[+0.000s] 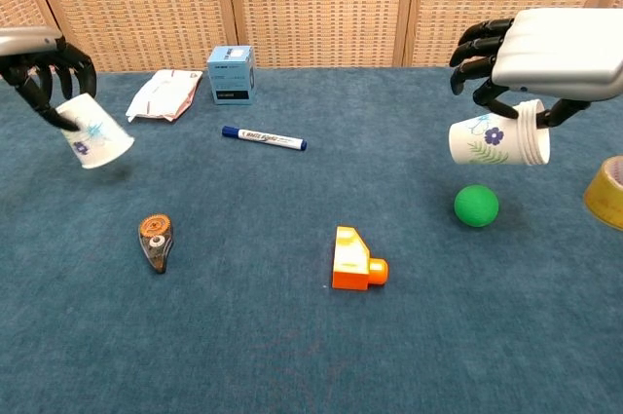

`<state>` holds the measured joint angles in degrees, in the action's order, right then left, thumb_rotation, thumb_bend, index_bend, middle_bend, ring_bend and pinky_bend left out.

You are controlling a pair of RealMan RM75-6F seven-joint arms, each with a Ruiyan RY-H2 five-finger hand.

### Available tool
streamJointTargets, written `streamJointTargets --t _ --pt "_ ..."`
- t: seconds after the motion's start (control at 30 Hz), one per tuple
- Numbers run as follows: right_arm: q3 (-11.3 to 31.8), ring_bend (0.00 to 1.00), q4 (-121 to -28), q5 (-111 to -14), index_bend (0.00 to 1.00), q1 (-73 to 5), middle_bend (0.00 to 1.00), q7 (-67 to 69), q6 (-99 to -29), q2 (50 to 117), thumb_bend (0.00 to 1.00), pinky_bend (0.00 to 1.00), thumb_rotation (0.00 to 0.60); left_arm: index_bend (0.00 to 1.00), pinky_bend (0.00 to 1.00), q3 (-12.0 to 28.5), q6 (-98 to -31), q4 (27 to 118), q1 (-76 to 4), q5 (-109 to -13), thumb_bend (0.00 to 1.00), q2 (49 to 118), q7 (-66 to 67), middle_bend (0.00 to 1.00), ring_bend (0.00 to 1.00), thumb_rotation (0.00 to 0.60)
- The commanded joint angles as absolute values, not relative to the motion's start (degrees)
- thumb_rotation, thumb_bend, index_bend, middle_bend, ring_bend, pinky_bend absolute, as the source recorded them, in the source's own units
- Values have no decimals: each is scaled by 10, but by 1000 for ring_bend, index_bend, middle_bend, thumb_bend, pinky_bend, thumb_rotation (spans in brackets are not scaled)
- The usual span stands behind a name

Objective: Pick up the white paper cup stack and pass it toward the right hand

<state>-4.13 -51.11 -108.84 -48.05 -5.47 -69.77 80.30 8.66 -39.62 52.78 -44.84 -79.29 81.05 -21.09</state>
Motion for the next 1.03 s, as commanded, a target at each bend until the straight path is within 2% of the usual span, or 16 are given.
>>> streamJointTargets --t 0.03,0.07,0.13,0.33,0.53,0.6,0.83,1.03 --pt "-33 94 -505 -1071 97 -476 95 -59 -691 809 35 138 600 1 119 80 -385 544 -442 -779 135 809 -208 0 1 600" --pt "-23 72 -515 -1054 41 -471 65 -70 -687 809 3 123 600 0 85 83 -379 560 -441 -772 134 800 -215 0 0 600" --pt "-13 44 -533 -1039 7 -464 37 -74 -691 806 0 101 600 0 57 86 -378 578 -438 -765 133 788 -221 0 0 600" --pt "21 0 -646 -988 0 -425 0 -74 -740 770 0 24 600 0 4 96 -417 675 -402 -740 131 717 -226 0 0 600" --pt "34 0 -754 -942 0 -346 0 -64 -827 742 0 0 600 0 0 99 -516 774 -333 -710 130 667 -199 0 0 600" --pt "26 0 -785 -916 0 -291 0 -46 -876 736 0 0 600 0 0 92 -570 813 -296 -695 127 655 -168 0 0 600" --pt "-1 0 -791 -855 0 -178 0 -22 -928 754 0 0 600 0 0 65 -742 919 -199 -688 119 664 -40 0 0 600" --pt "2 0 -766 -855 0 -155 0 -5 -943 770 0 0 600 0 0 53 -781 929 -176 -710 119 682 -14 0 0 600"
